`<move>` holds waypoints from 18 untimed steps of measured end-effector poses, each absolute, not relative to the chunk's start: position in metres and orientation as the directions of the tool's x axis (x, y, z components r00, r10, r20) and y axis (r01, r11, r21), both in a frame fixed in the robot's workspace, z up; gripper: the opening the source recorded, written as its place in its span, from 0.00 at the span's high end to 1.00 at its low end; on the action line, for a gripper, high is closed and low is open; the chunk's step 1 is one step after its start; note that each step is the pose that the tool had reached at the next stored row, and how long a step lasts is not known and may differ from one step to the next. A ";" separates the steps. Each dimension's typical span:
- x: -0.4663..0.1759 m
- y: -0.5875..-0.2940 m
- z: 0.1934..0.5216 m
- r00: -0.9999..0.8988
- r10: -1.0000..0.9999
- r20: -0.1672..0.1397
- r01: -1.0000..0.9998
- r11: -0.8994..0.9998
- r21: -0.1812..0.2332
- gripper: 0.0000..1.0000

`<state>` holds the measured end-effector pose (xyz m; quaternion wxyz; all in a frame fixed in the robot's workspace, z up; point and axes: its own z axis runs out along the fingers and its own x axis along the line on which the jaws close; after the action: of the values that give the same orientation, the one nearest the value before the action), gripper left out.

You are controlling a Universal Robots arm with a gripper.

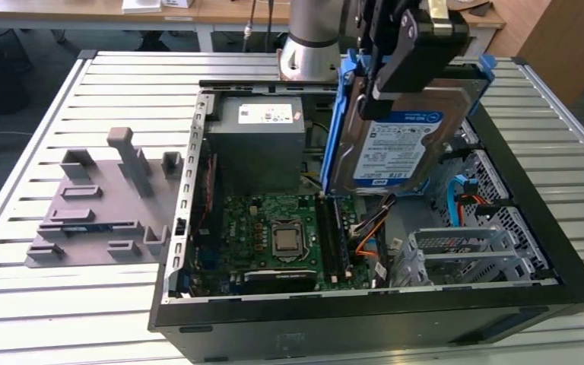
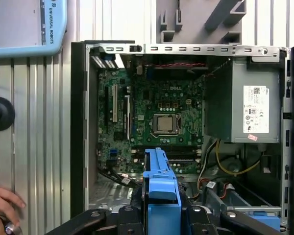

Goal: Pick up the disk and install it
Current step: 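Insert the disk into the insertion slot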

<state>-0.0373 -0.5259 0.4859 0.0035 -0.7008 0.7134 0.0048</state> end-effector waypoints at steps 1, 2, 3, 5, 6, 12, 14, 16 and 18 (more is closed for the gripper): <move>-0.037 -0.529 0.485 -0.018 -1.000 -0.012 -1.000 0.018 0.002 0.64; -0.037 -0.533 0.484 -0.018 -1.000 -0.012 -1.000 0.018 0.002 0.64; -0.037 -0.536 0.484 -0.018 -1.000 -0.012 -1.000 0.018 0.002 0.64; -0.036 -0.541 0.483 -0.018 -1.000 -0.012 -1.000 0.018 0.002 0.64; -0.035 -0.543 0.483 -0.018 -1.000 -0.012 -1.000 0.018 0.002 0.64; -0.018 -0.549 0.480 -0.018 -1.000 -0.012 -1.000 0.018 0.002 0.64; -0.015 -0.554 0.477 -0.018 -1.000 -0.012 -1.000 0.018 0.002 0.64; -0.015 -0.561 0.475 -0.018 -1.000 -0.012 -1.000 0.018 0.002 0.64; -0.015 -0.562 0.475 -0.018 -1.000 -0.012 -1.000 0.018 0.002 0.64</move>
<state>-0.0153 -0.5623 0.4747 0.0037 -0.7008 0.7134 0.0051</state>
